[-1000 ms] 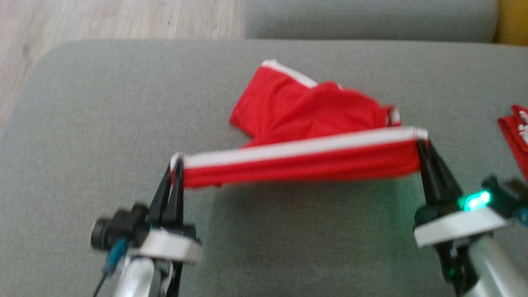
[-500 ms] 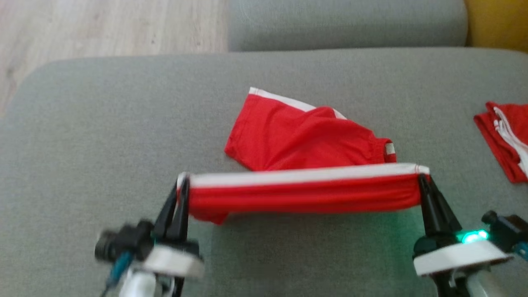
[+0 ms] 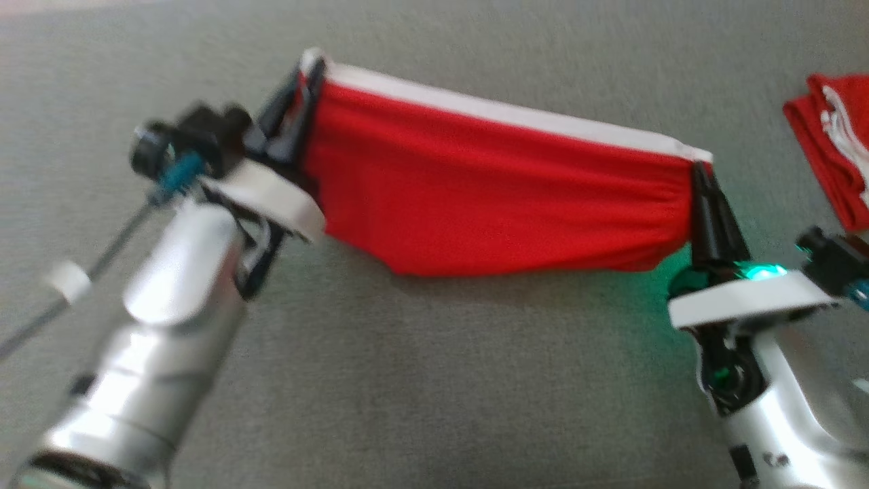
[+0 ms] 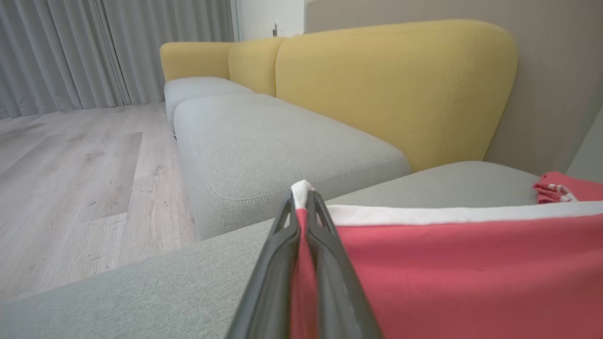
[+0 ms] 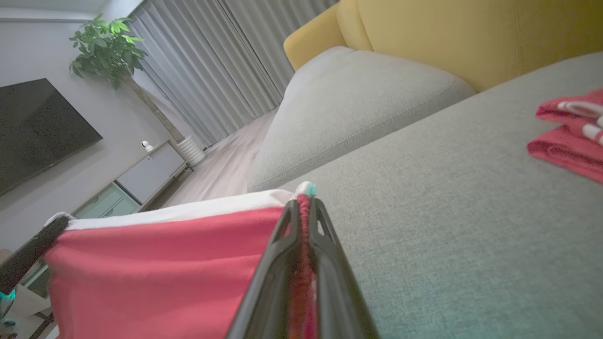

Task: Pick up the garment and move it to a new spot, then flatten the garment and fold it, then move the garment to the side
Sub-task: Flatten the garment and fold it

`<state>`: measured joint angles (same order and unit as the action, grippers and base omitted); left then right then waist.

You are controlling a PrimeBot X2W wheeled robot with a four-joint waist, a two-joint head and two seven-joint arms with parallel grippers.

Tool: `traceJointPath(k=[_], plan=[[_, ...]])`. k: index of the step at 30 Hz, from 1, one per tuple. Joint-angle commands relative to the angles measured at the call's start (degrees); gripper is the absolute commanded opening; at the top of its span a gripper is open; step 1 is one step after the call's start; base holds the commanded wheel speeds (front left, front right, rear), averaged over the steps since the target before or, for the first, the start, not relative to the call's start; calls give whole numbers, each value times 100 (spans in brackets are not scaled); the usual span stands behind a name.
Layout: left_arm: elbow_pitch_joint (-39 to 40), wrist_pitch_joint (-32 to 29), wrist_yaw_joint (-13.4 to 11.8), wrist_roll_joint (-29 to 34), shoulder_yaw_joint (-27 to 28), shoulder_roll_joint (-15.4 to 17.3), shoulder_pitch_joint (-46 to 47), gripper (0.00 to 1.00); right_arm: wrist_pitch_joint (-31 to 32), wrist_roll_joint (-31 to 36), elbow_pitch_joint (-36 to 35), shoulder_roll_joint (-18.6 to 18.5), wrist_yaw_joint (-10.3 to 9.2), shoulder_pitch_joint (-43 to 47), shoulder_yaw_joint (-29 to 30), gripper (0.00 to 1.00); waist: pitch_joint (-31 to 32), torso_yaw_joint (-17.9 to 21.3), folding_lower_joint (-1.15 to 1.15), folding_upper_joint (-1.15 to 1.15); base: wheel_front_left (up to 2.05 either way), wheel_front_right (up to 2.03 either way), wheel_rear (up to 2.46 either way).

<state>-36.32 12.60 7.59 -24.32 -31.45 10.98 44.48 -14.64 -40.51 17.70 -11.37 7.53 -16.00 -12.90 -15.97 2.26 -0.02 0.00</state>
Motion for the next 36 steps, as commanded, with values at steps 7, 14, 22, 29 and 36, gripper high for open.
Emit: traceJointPath(k=[7, 14, 22, 29, 36], plan=[[-636, 38, -11, -770, -847, 576, 1225, 0, -36, -355, 153, 111, -4, -594, -650, 0, -688, 473, 2, 0, 0, 0, 0], [-1109, 197, -10, -1323, -1257, 678, 1682, 0, -36, -614, 191, 128, -4, -777, -1004, 0, -884, 594, 2, 0, 0, 0, 0], [-1368, 237, -10, -1543, -1436, 685, 1808, 44, -36, -668, 235, 116, -4, -924, -1085, 100, -941, 592, 2, 0, 0, 0, 0], [-1242, 239, -68, -1313, -862, 660, 1602, 100, -36, -139, 236, 174, -4, -852, -486, 100, -794, 493, 2, 0, 0, 0, 0], [-690, 240, -335, -901, 404, 424, 481, 100, -36, 1384, 60, 481, -4, -427, 673, 100, -382, 355, 2, 0, 0, 0, 0]])
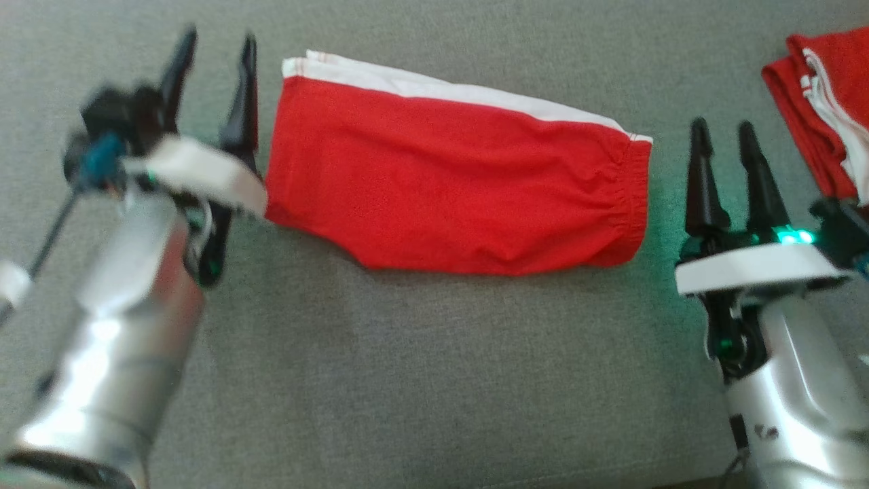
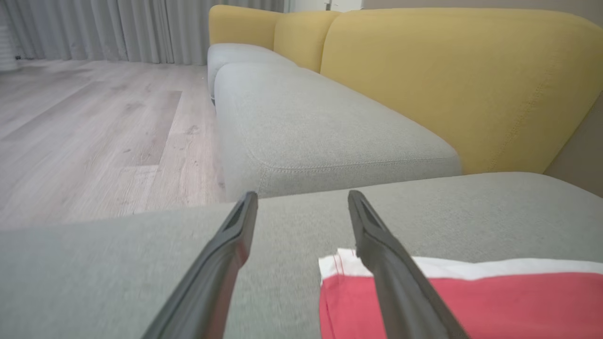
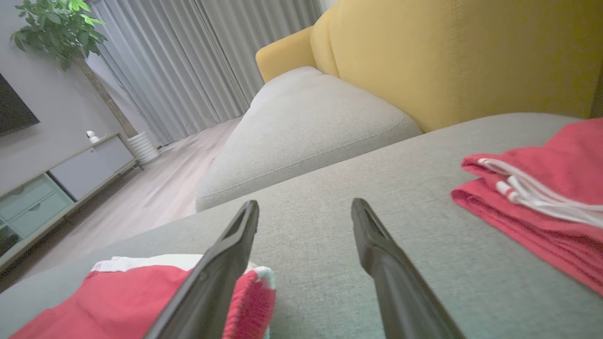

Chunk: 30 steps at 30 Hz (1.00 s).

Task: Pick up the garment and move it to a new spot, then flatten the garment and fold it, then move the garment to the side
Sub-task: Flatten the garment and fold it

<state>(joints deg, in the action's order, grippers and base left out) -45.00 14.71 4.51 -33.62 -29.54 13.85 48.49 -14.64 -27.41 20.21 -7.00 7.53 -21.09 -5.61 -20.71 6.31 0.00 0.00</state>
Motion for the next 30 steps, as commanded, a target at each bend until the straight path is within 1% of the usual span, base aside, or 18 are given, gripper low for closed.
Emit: traceJointPath(k=[1, 2, 3, 7, 9, 14, 18, 24, 27, 30], plan=[[225, 29, -23, 92, 331, 82, -83, 100, -36, 282, -226, 75, -4, 136, 48, 100, 146, -65, 0, 0, 0, 0, 0], [225, 29, -23, 92, 331, 82, -83, 100, -36, 282, -226, 75, -4, 136, 48, 100, 146, -65, 0, 0, 0, 0, 0], [277, 29, -12, 168, 429, 28, -235, 100, -36, 450, -254, 111, -4, 197, 155, 100, 195, -82, 0, 0, 0, 0, 0], [382, 29, 83, 273, 844, -268, -773, 100, -36, 933, -282, 244, -4, 400, 541, 100, 334, -117, 0, 0, 0, 0, 0], [327, 29, 152, 300, 959, -414, -943, 100, -36, 1092, -296, 285, -4, 481, 671, 100, 362, -127, 0, 0, 0, 0, 0], [95, 29, 241, 482, 1122, -608, -1039, 100, -36, 1352, -291, 341, -4, 582, 856, 100, 288, -80, 0, 0, 0, 0, 0], [-232, 29, 267, 627, 1163, -673, -963, 100, -36, 1417, -276, 364, -4, 566, 898, 100, 191, -9, 0, 0, 0, 0, 0], [-883, 29, 292, 713, 904, -789, -804, 100, -36, 1430, -253, 383, -4, 541, 900, 100, 106, 62, 0, 0, 0, 0, 0], [-1141, 6, 295, 675, 496, -876, -728, 100, -36, 1432, -238, 389, -4, 536, 902, 100, 102, 68, 0, 0, 0, 0, 0], [-1269, -149, 296, 506, 25, -951, -698, 100, -36, 1438, -216, 394, -4, 540, 918, 100, 137, 38, 0, 0, 0, 0, 0]])
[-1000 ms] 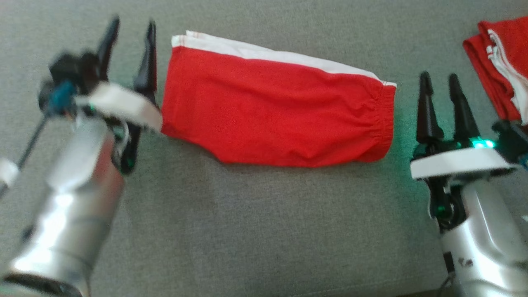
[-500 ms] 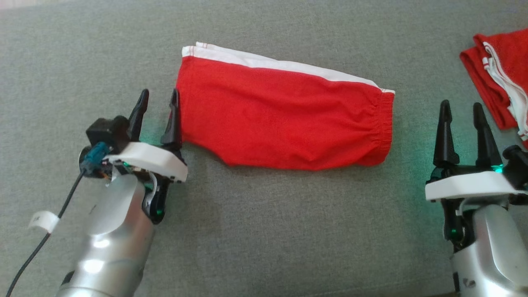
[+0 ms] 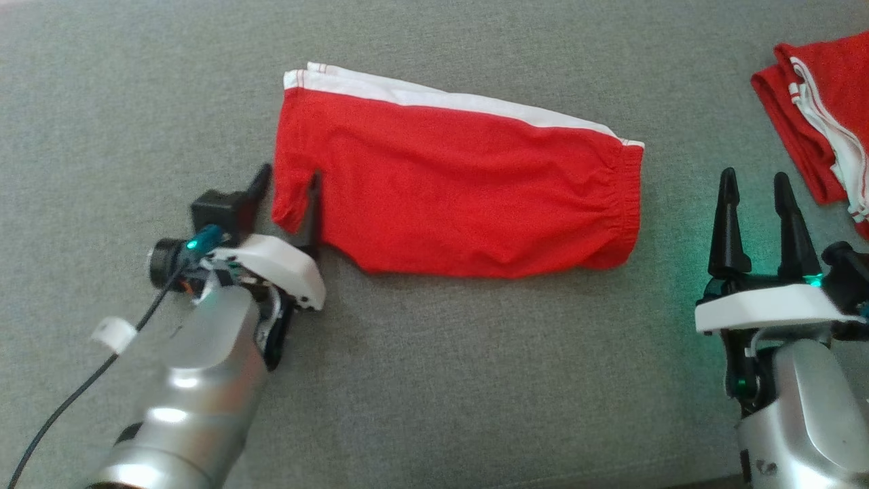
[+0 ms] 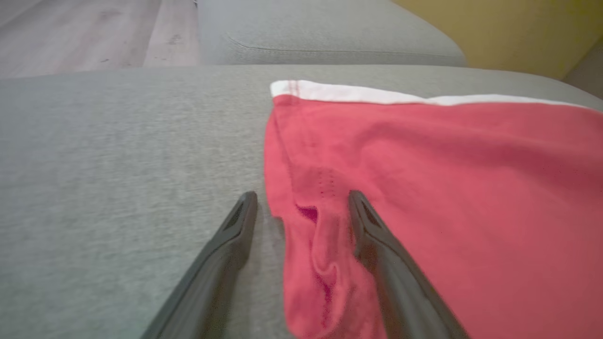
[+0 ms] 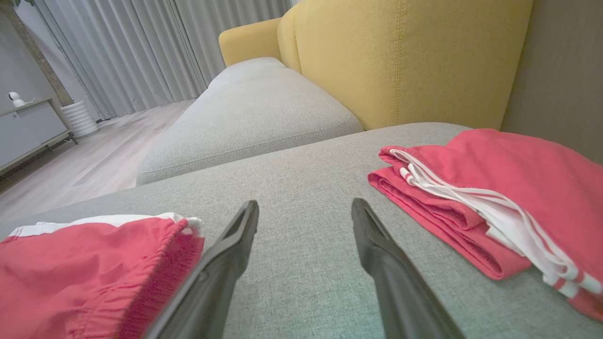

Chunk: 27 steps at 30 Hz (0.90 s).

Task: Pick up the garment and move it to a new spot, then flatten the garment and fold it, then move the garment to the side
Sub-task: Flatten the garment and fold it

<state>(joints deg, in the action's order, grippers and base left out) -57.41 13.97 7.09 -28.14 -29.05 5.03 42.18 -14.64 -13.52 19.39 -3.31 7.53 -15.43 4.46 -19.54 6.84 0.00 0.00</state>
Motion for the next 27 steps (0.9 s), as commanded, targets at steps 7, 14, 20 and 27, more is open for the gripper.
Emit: traceJointPath(k=[7, 14, 20, 27], plan=[[-483, -213, 39, -325, -484, -115, 23, 3, -36, 46, -99, 35, -4, -24, -127, 100, 173, -99, 0, 0, 0, 0, 0], [-747, 74, -103, -418, -306, -122, -116, 0, -36, 89, -10, 40, -4, 165, -71, 100, 603, -301, 0, 0, 0, 0, 0], [-289, 99, -473, -408, 25, -92, -636, 0, -36, 121, 114, 42, -4, 467, -60, 100, 1086, -577, 0, 0, 0, 0, 0], [761, 102, -851, -156, 567, -84, -1750, 0, -36, 21, 242, 42, -4, 737, -231, 100, 1394, -860, 0, 0, 0, 0, 0]])
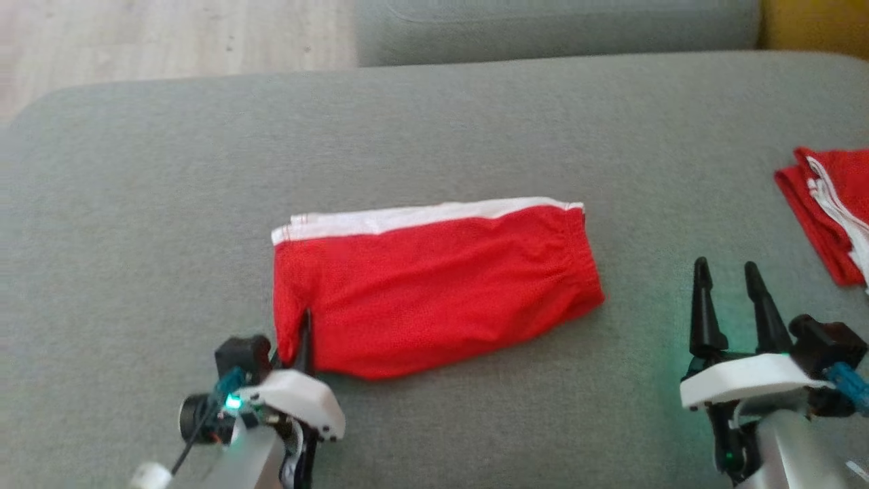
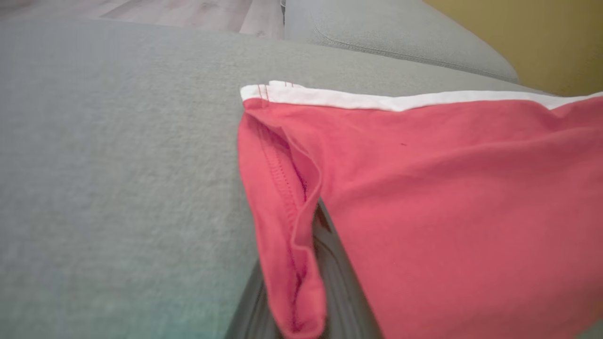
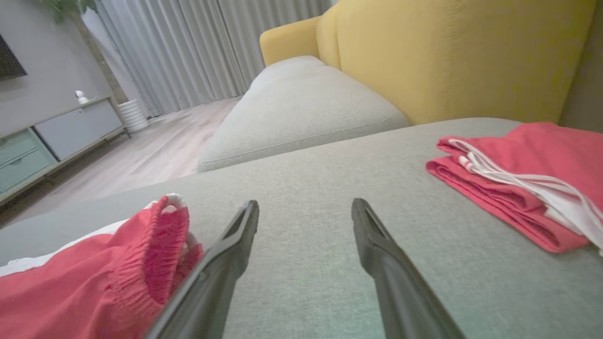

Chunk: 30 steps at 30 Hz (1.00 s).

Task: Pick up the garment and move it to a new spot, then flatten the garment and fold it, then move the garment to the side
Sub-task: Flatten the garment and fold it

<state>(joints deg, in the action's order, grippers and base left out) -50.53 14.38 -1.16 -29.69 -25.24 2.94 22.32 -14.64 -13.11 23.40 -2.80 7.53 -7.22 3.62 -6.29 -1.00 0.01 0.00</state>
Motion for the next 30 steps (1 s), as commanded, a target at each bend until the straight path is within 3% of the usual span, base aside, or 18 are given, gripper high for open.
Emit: traceJointPath(k=[1, 2, 3, 12, 20, 26, 27, 29, 30], plan=[[203, 61, -50, 50, 251, 115, 116, 7, -36, -25, -150, -9, -4, -71, -185, 100, 79, -112, -1, 0, 0, 0, 0], [340, 61, -86, 112, 321, 105, 12, 47, -36, -33, -142, -9, -4, -60, -222, 100, 87, -147, -1, 0, 0, 0, 0], [463, 61, -112, 173, 386, 94, -86, 100, -36, -45, -141, -9, -4, -53, -267, 100, 90, -183, -1, 0, 0, 0, 0], [1282, 62, -93, 742, 698, 11, -640, 100, -36, -137, -66, -9, -4, -397, -1070, 100, 28, -515, -1, 0, 0, 0, 0], [1436, 62, 21, 802, 524, -4, -807, 100, -36, 199, 1216, -9, -4, -686, -1007, 100, -83, -850, -1, 0, 0, 0, 0], [1484, 62, 0, 785, 478, -5, -823, 100, -36, -52, 1976, -8, -4, -671, -1065, 100, -152, -919, -1, 0, 0, 0, 0], [1491, 62, -5, 780, 479, -5, -830, 100, -36, -172, 2063, -8, -4, -676, -1124, 96, -164, -914, -1, 0, 0, 0, 0], [1498, 62, -10, 772, 472, -5, -842, 100, -36, -394, 2217, -8, -4, -693, -1264, 20, -183, -898, -1, 0, 0, 0, 0], [1500, 62, -11, 770, 468, -5, -844, 100, -36, -529, 2242, -8, -4, -709, -1312, 0, -193, -886, -1, 0, 0, 0, 0]])
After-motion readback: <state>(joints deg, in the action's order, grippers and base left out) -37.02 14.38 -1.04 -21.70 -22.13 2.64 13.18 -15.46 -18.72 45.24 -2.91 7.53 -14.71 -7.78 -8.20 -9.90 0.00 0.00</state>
